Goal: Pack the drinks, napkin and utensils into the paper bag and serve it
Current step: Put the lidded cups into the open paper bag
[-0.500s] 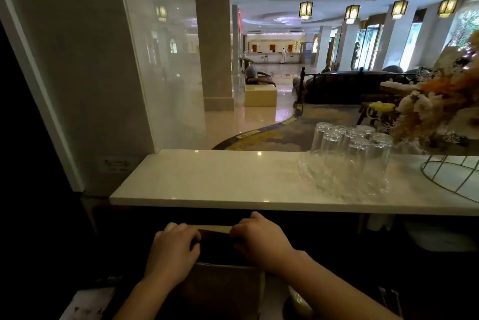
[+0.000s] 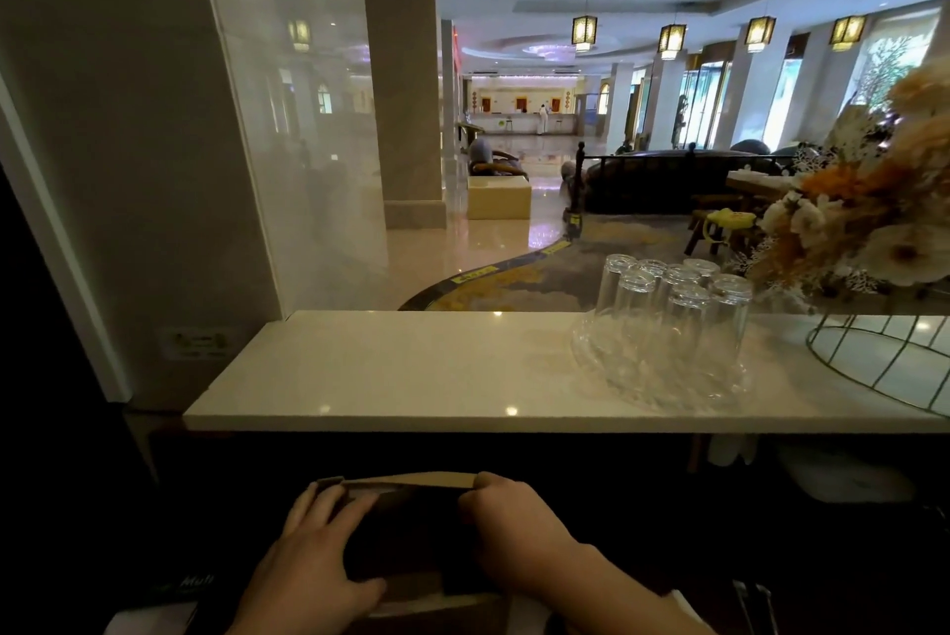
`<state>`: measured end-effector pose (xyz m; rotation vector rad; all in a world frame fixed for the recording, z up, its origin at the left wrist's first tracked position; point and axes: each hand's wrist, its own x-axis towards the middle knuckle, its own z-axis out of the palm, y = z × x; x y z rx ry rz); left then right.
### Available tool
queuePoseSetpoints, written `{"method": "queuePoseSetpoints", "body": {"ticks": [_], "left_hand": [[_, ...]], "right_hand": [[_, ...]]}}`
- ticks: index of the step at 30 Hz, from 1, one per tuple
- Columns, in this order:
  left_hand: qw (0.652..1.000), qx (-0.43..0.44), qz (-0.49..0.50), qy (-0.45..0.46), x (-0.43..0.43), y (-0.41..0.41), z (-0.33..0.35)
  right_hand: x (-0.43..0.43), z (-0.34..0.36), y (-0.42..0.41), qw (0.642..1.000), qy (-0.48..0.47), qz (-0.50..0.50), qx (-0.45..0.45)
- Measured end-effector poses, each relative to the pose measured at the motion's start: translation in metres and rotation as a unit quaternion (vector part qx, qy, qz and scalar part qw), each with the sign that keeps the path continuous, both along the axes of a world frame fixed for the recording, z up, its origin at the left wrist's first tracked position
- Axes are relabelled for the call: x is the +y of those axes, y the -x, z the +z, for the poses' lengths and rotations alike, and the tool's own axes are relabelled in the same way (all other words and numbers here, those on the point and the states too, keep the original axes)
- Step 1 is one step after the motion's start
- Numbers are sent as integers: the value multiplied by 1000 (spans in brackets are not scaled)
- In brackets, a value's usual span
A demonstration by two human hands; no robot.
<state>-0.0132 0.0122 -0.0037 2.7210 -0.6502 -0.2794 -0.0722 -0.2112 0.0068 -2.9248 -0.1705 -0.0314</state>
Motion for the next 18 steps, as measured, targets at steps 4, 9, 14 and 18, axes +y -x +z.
{"method": "queuePoseSetpoints", "body": {"ticks": [4, 9, 14, 18], "left_hand": [[998, 8, -15, -53, 2, 10, -1], [1000, 8, -6, -7, 8, 25, -10], [998, 23, 23, 53, 13, 31, -20], [998, 17, 27, 46, 12, 33, -23]], "right_hand": [[-13, 1, 14, 1000, -23, 0, 5], [-33, -7, 30, 999, -46, -7, -8], [-38, -22, 36, 999, 7, -32, -30], [-26, -20, 43, 994, 97, -4, -54]]}}
